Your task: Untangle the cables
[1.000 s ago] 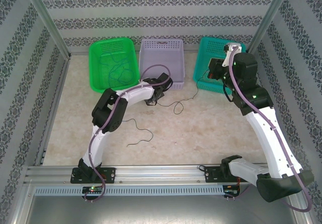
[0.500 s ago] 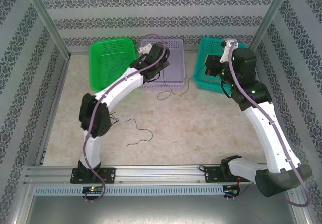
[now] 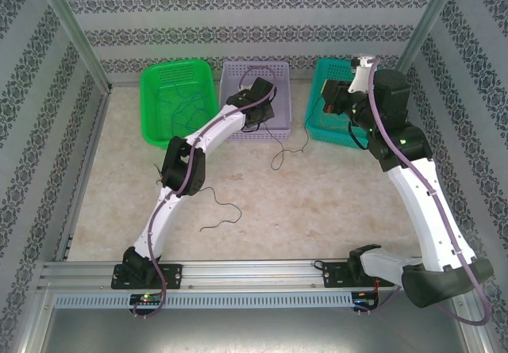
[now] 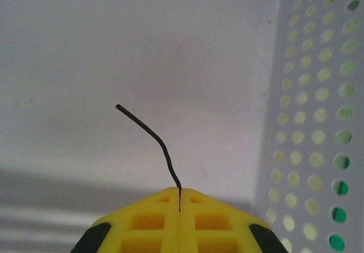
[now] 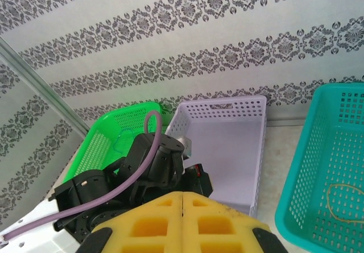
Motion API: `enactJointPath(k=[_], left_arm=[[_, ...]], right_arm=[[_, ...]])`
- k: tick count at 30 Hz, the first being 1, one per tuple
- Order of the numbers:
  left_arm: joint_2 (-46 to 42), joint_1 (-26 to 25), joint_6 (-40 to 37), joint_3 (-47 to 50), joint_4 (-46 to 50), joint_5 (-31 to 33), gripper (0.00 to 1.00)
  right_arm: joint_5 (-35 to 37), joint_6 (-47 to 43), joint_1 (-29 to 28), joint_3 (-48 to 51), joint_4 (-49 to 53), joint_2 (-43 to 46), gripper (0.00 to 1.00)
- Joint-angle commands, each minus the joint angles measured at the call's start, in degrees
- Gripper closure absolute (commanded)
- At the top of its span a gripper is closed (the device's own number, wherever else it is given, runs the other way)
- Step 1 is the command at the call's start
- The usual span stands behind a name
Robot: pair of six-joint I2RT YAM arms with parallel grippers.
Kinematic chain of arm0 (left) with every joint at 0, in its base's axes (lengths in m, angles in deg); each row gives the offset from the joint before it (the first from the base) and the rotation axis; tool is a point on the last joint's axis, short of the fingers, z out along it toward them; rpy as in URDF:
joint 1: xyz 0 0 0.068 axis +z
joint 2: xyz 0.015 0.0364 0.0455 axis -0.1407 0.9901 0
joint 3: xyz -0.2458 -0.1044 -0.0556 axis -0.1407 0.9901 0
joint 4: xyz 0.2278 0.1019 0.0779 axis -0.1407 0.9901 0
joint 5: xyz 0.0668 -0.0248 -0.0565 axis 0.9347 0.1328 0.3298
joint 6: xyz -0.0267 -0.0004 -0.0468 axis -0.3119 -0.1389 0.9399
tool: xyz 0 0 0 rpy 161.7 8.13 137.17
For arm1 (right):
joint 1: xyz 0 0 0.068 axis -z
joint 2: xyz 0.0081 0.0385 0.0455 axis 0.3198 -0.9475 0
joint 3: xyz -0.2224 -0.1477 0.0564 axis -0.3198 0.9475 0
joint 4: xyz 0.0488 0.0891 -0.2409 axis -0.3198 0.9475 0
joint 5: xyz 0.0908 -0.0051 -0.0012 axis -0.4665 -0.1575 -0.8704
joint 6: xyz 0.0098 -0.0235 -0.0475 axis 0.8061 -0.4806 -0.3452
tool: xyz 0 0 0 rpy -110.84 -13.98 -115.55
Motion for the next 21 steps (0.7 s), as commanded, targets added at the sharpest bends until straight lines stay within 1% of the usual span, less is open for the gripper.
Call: enactJointPath(k=[1, 7, 13, 17, 21], left_arm=[[-3.93, -1.12, -1.65, 0.58, 6.10, -3.84, 1.00], [-9.77, -3.09, 0.11, 9.69, 7.00, -6.62, 1.00], [-17.20, -5.30, 4.39, 23.21, 1.43, -9.87, 1.00], [-20.81, -8.04, 5.13, 28.48, 0.89, -9.97, 1.00], [-24.10, -9.43, 6.24, 31.71, 0.12, -9.30, 1.00]], right_arm=[[0.71, -0.66, -0.13, -0.61, 0.78, 1.93, 1.00], [1.66, -1.92, 0.07, -1.75, 1.25, 2.28, 1.00], [3.26, -3.33, 0.25, -2.81, 0.55, 3.81, 1.00], [4.07, -4.73, 0.35, -2.94, -1.08, 5.75, 1.00], [3.53, -5.37, 0.41, -3.40, -3.16, 7.26, 1.00]])
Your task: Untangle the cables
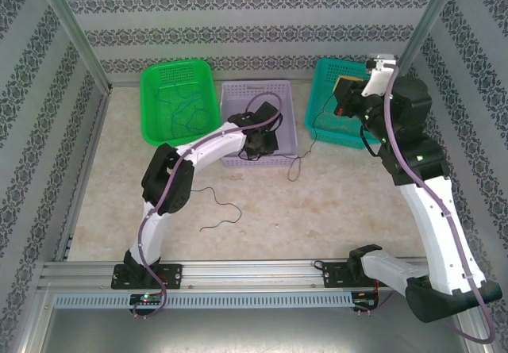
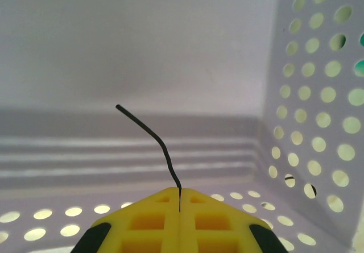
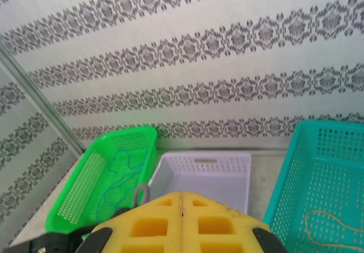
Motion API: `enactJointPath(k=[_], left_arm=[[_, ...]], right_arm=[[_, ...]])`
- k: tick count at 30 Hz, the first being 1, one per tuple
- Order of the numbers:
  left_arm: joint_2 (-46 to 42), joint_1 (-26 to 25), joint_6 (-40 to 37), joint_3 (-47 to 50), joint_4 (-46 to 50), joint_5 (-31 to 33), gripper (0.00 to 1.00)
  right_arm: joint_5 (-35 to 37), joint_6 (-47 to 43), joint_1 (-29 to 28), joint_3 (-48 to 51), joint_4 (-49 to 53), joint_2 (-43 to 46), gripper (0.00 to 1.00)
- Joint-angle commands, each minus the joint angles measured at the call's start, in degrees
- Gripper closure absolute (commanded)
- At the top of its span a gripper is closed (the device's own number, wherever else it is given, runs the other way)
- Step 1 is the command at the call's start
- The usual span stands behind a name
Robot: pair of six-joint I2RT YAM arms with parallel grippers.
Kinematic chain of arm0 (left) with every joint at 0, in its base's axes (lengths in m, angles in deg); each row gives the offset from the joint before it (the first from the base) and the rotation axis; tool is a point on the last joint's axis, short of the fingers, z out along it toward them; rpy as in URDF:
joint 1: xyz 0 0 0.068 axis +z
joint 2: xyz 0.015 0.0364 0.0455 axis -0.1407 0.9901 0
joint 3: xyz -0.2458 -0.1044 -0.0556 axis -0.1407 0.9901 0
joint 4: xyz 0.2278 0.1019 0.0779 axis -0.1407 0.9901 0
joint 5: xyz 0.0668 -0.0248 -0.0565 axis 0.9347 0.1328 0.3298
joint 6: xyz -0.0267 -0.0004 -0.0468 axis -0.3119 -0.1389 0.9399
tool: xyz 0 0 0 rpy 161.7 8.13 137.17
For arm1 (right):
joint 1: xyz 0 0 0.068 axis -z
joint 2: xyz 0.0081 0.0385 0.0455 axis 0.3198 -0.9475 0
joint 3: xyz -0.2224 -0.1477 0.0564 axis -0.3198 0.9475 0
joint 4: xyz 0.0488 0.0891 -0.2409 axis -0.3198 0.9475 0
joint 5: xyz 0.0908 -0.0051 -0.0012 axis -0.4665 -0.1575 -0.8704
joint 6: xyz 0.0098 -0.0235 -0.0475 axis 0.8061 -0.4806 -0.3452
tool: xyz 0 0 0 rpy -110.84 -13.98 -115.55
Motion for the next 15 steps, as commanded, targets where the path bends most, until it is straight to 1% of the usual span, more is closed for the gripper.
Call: enactJointPath(k=[1, 4, 5, 8, 11, 15], left_arm=[[-4.45, -1.37, 2.06, 1.21, -0.75, 0.69, 1.00], [-7.89, -1.57, 2.53, -0.59, 1.10, 5.15, 1.00], [-9.52, -1.60, 2.84, -1.06, 1.79, 7.80, 1.00], [-14.06, -1.17, 3.21, -0.81, 3.17, 14.06, 1.00], [-16.91, -0.87, 2.77, -0.94, 8.19, 19.22, 1.00], [-22.73, -0.35, 3.62, 5.71, 8.19, 21.08, 1.00]], right_arm=[[0.58, -1.81, 0.42, -2.64, -3.68, 1.56, 1.00], [-0.19, -1.81, 0.43, -5.04, -5.50, 0.89, 1.00], [-0.36, -1.79, 0.43, -6.62, -5.68, 0.13, 1.00], [-0.49, -1.81, 0.39, -11.54, -6.75, -3.36, 1.00], [0.90, -1.73, 0.61, -16.27, -8.13, -7.97, 1.00], [2.05, -1.50, 1.05, -23.44, -11.60, -14.98, 1.00]])
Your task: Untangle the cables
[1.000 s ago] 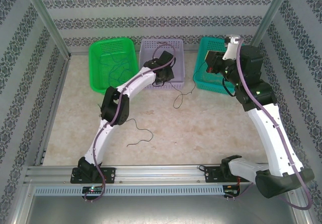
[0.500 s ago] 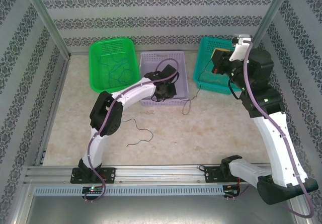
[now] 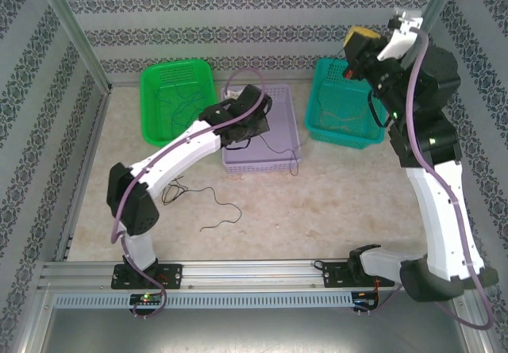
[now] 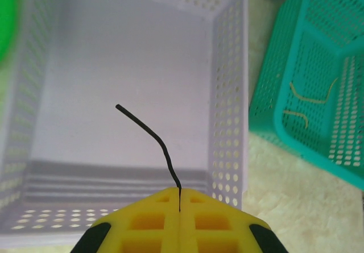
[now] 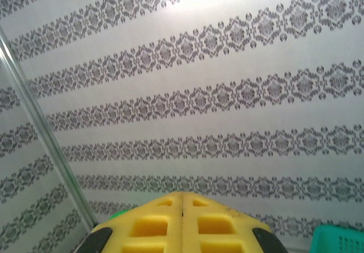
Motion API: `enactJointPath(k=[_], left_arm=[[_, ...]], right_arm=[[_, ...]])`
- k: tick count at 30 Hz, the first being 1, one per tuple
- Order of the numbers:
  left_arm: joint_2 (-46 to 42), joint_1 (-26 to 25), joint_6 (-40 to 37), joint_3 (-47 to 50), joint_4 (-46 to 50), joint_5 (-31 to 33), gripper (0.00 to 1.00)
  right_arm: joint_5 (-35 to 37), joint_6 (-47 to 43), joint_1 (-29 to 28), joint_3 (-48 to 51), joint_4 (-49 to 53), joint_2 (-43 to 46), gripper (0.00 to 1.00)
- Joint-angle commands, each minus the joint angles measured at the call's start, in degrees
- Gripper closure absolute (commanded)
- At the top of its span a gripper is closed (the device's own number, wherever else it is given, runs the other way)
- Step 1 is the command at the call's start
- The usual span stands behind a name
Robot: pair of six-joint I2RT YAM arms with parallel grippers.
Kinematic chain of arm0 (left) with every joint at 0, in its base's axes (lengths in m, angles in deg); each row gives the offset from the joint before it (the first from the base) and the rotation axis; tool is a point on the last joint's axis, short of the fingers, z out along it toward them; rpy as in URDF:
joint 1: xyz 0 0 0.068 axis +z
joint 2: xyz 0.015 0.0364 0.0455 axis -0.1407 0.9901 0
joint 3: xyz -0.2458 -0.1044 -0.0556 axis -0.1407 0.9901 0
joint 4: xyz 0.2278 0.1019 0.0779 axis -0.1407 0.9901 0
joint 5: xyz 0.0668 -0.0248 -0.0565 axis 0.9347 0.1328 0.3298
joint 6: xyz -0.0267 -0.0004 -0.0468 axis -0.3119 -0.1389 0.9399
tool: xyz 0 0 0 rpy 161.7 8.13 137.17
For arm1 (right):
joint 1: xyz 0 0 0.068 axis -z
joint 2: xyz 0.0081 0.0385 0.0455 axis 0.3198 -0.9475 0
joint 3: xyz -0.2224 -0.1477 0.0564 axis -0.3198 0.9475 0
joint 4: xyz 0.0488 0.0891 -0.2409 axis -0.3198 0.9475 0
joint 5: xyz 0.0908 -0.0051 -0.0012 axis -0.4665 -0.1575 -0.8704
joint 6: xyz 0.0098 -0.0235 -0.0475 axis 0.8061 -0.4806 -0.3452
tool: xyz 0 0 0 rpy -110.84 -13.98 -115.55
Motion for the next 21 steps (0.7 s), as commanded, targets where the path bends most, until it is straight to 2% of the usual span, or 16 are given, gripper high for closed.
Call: enactJointPath(k=[1, 8, 21], left_arm=[[-3.67, 0.90, 1.86, 5.23, 4.36, 4.97, 1.00], [-6.99, 0.98, 3.51, 12.44, 0.93, 5.28, 1.00], [6.58, 1.07, 2.32, 5.66, -1.79, 1.71, 1.00]], right_arm=[[0.98, -0.14, 1.07, -6.40, -4.36, -6.24, 1.00], [-5.30, 1.81, 0.85, -15.20, -6.78, -19.05, 1.00], [-9.55, 1.75, 0.38, -9.10, -7.52, -31.81, 1.00]])
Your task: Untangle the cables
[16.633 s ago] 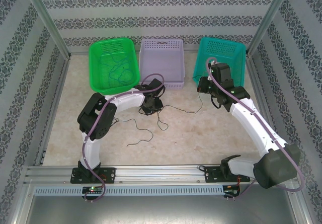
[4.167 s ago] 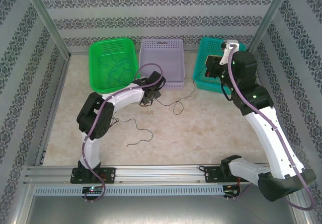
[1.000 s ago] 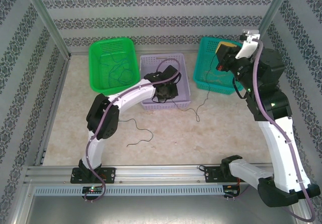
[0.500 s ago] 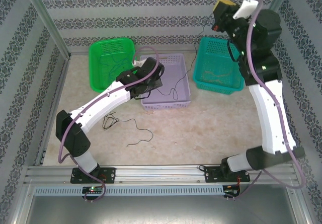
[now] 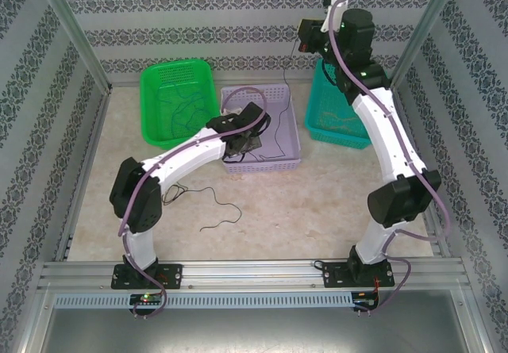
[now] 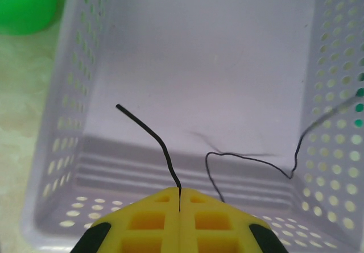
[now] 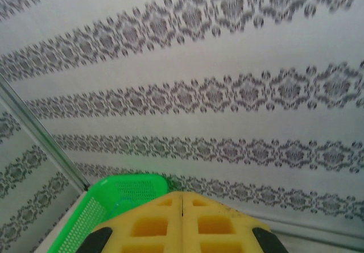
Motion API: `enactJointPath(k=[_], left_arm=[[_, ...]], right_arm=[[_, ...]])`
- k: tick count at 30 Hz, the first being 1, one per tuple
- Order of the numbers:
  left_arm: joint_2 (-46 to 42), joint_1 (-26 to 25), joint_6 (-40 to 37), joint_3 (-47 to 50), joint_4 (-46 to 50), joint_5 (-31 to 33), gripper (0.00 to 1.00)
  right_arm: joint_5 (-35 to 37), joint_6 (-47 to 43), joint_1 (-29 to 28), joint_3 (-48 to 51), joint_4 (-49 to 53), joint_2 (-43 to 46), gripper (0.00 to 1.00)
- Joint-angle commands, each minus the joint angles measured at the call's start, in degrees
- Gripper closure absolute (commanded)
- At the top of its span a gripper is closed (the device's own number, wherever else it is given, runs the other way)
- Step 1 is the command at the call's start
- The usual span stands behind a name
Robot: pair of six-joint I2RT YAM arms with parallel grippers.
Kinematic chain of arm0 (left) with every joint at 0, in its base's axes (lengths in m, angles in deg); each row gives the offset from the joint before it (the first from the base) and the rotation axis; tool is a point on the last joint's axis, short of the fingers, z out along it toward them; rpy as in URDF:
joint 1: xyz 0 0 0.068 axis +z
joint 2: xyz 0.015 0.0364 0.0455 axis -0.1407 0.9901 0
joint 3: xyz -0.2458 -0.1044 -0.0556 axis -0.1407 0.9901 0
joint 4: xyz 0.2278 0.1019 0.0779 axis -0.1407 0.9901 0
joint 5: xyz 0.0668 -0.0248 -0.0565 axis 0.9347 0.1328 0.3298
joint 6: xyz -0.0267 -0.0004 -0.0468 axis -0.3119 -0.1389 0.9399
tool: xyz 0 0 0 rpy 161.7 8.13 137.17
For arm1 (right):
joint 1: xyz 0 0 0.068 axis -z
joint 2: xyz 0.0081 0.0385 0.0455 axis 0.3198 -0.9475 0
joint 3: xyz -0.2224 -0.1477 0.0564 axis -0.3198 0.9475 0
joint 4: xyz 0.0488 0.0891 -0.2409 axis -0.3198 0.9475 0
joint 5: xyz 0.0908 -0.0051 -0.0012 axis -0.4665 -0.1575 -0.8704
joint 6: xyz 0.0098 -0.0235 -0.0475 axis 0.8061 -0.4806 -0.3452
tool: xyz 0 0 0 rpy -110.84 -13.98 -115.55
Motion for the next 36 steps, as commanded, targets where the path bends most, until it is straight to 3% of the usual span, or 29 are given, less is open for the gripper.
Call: enactJointPath(k=[1, 6, 10, 15, 25, 26, 28, 30, 36], left_arm=[[2.32, 0.55, -0.14, -3.09, -1.10, -0.15, 1.00], [6.98, 1.31, -1.34, -6.21, 1.73, -0.24, 1.00], [7.24, 1.80, -1.60, -6.15, 2.47, -1.06, 0.66], [4.94, 1.80, -2.37, -7.15, 3.10, -0.98, 0.41], [-5.17, 2.78, -2.55, -10.73, 6.78, 2.43, 0.29], [-6.33, 3.33, -1.96, -10.03, 7.29, 1.96, 0.29], [-9.65, 4.64, -0.34, -6.30, 7.78, 0.05, 0.29], [-13.77, 5.87, 1.71, -1.06, 7.85, -1.10, 0.29], [-28.42, 11.14, 7.70, 17.21, 8.66, -3.85, 0.29]], right_arm=[[-2.73, 0.28, -0.41, 1.96, -1.46, -2.37, 1.00], [-4.17, 2.02, -1.15, 6.36, 0.30, -5.41, 1.00], [-5.03, 3.63, -1.89, 9.42, 0.76, -8.08, 1.00], [-6.84, 5.20, -2.65, 7.95, 3.13, -13.74, 1.00], [-5.25, 7.93, -4.28, 2.02, 9.44, -24.45, 1.00], [-5.39, 8.31, -4.26, 1.56, 9.57, -24.94, 0.93], [-5.70, 9.04, -4.26, 0.68, 9.61, -25.08, 0.68], [-5.08, 8.98, -4.24, 0.04, 9.72, -23.90, 0.57], [-1.44, 7.68, -4.05, 2.05, 9.38, -14.36, 0.49]])
